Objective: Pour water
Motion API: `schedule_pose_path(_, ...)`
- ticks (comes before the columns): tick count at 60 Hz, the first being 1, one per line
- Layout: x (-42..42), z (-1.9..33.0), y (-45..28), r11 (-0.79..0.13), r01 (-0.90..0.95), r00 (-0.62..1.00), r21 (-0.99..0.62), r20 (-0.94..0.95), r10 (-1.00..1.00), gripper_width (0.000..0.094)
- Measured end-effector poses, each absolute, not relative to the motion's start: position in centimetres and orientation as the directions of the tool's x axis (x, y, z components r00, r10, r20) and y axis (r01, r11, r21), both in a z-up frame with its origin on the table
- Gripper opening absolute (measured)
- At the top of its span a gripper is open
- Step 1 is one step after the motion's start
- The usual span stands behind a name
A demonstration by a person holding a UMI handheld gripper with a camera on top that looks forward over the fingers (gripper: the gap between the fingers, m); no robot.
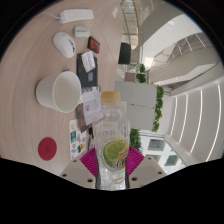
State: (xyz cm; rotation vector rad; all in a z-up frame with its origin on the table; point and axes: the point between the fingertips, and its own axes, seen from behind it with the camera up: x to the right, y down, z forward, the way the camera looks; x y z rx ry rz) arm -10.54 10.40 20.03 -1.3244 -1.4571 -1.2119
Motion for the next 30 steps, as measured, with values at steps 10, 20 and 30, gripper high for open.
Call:
schedule_pose_path(10,-11.5,19.5,11.2,0.088,0.785,-0.614,0.613,0.754,0.234,0.0325)
schedule_pose_path(20,-12.6,21.2,11.7,0.100,0.616,-0.778,0.782,0.582,0.237,0.0325)
schedule_pose_path(30,-13.3,21.4,12.1,0.092,0.616,-0.774,0.783,0.578,0.259,0.0325)
